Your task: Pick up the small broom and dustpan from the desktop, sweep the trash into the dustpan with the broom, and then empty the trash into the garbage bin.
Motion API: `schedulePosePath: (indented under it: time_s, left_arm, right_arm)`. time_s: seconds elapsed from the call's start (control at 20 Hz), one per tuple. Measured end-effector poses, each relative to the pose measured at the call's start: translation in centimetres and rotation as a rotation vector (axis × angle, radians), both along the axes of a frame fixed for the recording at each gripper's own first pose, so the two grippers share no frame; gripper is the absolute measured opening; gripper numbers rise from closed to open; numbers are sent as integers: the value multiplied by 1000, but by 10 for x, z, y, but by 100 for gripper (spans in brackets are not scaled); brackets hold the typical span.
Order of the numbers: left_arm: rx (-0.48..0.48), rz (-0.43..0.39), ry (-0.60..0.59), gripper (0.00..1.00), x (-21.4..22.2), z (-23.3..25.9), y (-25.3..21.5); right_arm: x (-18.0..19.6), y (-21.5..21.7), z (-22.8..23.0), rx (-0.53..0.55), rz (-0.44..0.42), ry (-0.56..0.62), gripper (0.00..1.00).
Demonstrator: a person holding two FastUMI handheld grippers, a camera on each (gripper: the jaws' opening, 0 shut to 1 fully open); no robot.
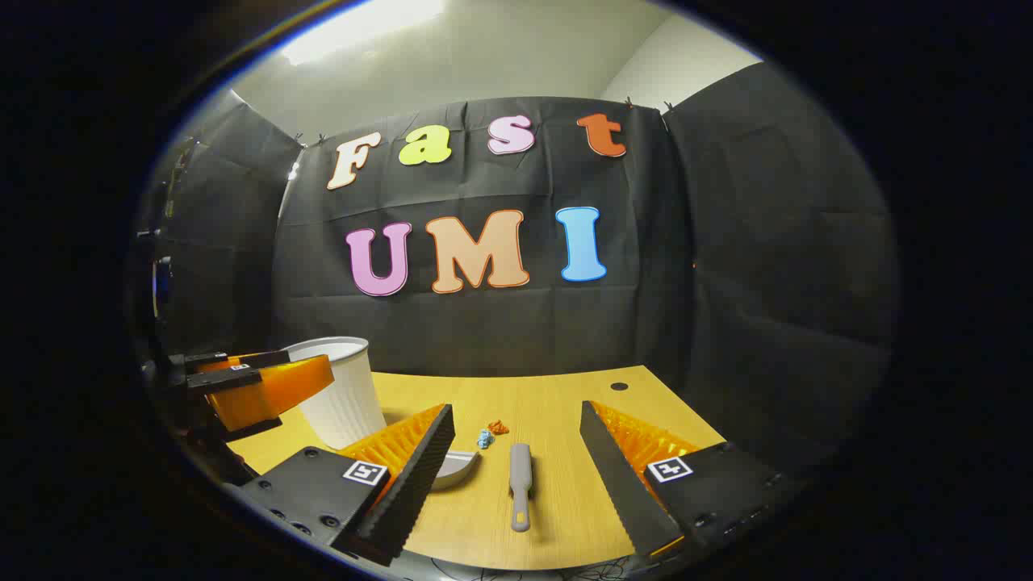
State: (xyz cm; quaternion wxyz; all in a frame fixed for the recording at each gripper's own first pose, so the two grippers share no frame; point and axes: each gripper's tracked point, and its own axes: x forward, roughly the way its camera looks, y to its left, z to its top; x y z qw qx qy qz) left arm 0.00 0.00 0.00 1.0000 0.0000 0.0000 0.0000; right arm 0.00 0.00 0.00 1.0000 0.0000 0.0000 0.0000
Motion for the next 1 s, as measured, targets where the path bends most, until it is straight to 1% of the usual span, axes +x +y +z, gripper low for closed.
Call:
schedulePosePath:
  time_s: [0.15, 0.2, 0.4, 0.45, 0.5, 0.55, 0.6, 0.75, 0.8, 0.85, 1.0]
  left_arm:
    - [-17, 11, -5, 93, 3, 1, 4]
    - [-20, 14, -4, 91, 3, 0, 5]
    - [-25, 21, 13, 91, 1, -5, 6]
    - [-25, 20, 14, 93, 1, -5, 6]
    - [-23, 20, 17, 91, 2, -6, 6]
    - [-21, 20, 19, 91, 3, -6, 7]
    - [-18, 19, 23, 93, 2, -8, 7]
    - [-19, 15, 31, 93, 3, -10, 7]
    - [-20, 14, 35, 91, 4, -11, 6]
    - [-17, 15, 40, 93, 4, -13, 7]
    - [1, 16, 56, 94, 5, -19, 6]
  right_arm:
    - [4, 1, 5, 15, 10, -7, 100]
    - [5, 1, 7, 18, 12, -10, 100]
    - [7, 7, 4, 21, 27, 0, 100]
    - [6, 9, 4, 20, 32, 4, 100]
    - [6, 10, 3, 17, 35, 6, 100]
    - [5, 9, 2, 13, 35, 9, 100]
    - [4, 10, 2, 11, 36, 11, 100]
    - [2, 9, 3, 11, 31, 13, 100]
    - [2, 7, 4, 12, 27, 12, 100]
    - [2, 7, 3, 13, 23, 14, 100]
    - [2, 4, 4, 20, 16, 17, 100]
